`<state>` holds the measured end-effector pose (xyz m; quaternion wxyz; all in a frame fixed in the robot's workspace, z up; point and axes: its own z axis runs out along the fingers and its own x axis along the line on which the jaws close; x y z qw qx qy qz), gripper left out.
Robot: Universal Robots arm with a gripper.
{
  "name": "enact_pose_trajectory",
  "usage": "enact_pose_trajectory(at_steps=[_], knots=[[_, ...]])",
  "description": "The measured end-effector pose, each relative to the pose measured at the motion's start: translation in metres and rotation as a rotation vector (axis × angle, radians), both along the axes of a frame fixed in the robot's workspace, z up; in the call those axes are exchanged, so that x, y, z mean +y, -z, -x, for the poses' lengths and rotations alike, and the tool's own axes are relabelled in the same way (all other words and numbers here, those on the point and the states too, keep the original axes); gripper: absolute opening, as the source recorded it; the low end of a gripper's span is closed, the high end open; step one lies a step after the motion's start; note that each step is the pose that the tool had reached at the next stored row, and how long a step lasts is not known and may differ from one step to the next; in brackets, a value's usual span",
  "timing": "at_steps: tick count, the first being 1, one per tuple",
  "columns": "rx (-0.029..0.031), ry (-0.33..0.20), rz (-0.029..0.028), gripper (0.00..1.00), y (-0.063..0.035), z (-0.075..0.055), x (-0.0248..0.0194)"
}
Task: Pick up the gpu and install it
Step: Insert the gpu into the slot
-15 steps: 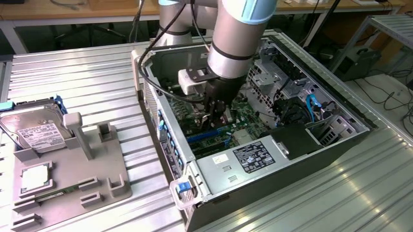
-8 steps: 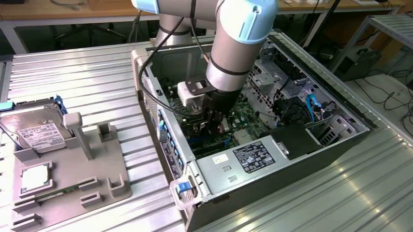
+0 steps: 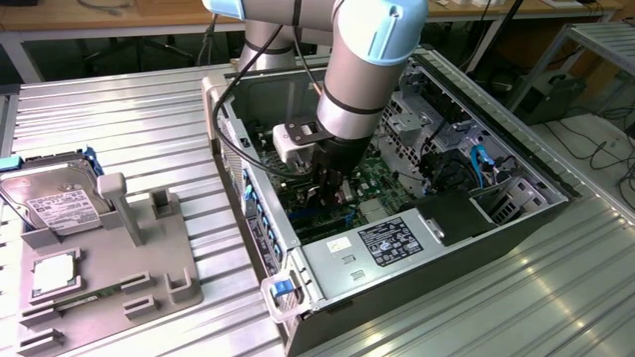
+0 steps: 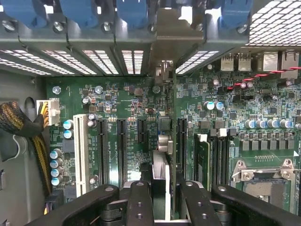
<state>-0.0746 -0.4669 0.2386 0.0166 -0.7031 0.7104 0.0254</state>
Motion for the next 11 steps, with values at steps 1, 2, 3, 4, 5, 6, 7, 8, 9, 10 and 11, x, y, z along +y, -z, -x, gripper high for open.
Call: enact_pose_trajectory(at_steps=[1,2,3,4,5,6,7,8,9,10,11], knots=[[0.0,0.0,-0.0001,0.28,0.0,0.0,0.0],[0.0,0.0,-0.0001,0.28,0.0,0.0,0.0],[0.0,0.0,0.0,0.28,0.0,0.0,0.0],[0.0,0.0,0.0,0.28,0.0,0.0,0.0],[0.0,0.0,0.0001,0.28,0.0,0.0,0.0],[0.0001,0.0,0.0002,0.28,0.0,0.0,0.0],[0.0001,0.0,0.0003,0.28,0.0,0.0,0.0],[0.0002,0.0,0.0004,0.28,0.0,0.0,-0.0001],[0.0002,0.0,0.0004,0.28,0.0,0.0,-0.0001],[0.0001,0.0,0.0002,0.28,0.0001,0.0,-0.0002],[0.0001,0.0,0.0006,0.28,0.0002,0.0,-0.0004]])
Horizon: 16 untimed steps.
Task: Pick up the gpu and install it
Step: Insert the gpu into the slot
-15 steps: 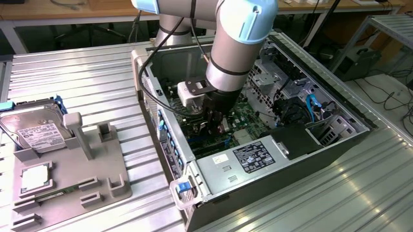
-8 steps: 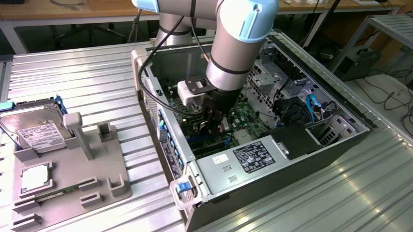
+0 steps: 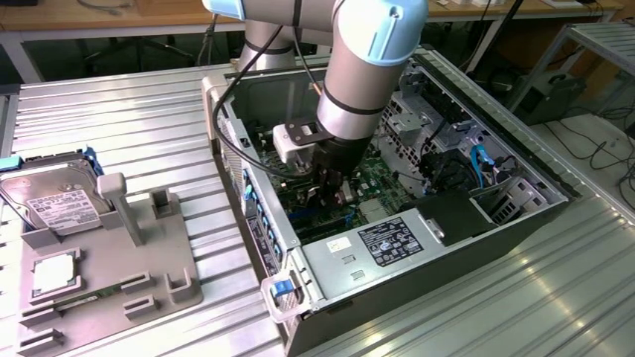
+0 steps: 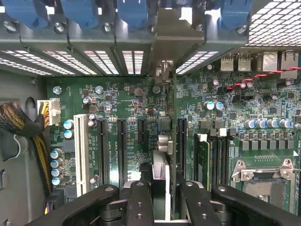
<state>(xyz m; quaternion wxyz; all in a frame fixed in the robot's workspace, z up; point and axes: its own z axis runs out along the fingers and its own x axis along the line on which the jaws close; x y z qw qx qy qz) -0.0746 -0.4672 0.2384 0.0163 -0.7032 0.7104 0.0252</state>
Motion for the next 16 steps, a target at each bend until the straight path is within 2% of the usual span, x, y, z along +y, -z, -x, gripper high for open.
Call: enact_pose_trajectory(at_steps=[1,11,16], knots=[[0.0,0.0,0.0017,0.28,0.0004,0.0,-0.0002],[0.0001,0.0,0.0019,0.28,0.0013,0.0,-0.0004],[0.0006,0.0,0.0022,0.28,0.0059,0.0001,-0.0004]])
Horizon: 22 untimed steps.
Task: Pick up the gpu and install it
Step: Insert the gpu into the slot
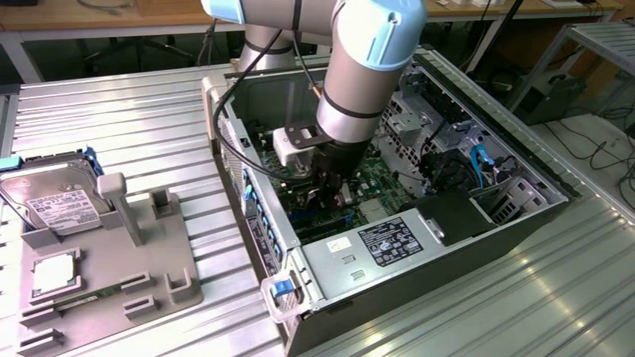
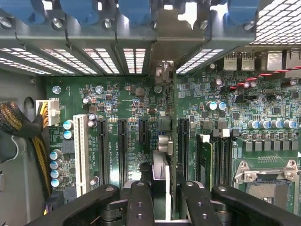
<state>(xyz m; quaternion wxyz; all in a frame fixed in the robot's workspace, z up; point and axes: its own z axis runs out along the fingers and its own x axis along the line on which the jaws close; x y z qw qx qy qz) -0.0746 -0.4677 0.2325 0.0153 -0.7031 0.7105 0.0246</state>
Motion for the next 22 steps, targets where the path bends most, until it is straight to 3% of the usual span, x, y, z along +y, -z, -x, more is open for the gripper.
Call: enact_pose_trajectory(at_steps=[11,16,22], knots=[[0.0007,0.0,-0.0004,0.28,0.0017,-0.0001,0.0002],[0.0007,0.0,0.0044,0.28,0.0017,-0.0001,0.0026],[0.0006,0.0,0.0049,0.28,0.0018,-0.0001,0.0033]])
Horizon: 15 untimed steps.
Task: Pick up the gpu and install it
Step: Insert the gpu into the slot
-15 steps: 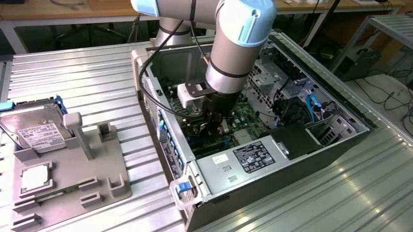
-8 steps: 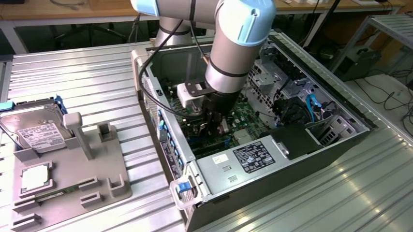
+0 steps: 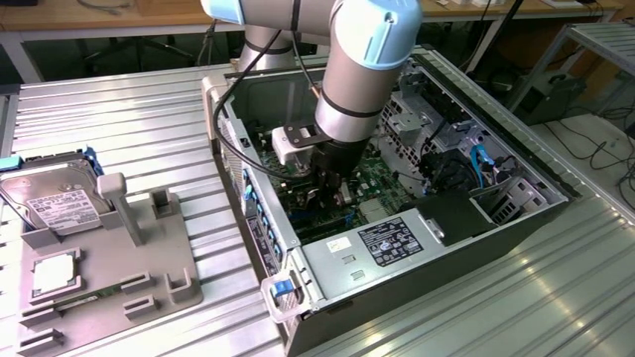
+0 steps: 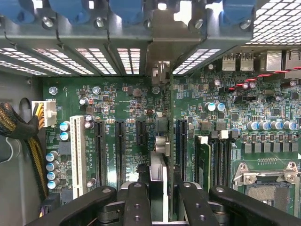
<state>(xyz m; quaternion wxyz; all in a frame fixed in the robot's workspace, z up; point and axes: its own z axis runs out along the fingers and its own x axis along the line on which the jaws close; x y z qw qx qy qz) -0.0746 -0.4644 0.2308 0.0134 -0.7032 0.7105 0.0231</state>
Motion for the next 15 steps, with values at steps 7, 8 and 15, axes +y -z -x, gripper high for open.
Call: enact_pose_trajectory(at_steps=[7,8,15], knots=[[0.0,0.0,-0.0002,0.28,0.006,0.0024,0.0002],[0.0,0.0,-0.0002,0.28,0.006,0.0024,0.0002],[-0.0006,0.0,0.0001,0.35,0.0009,0.0024,0.0002]])
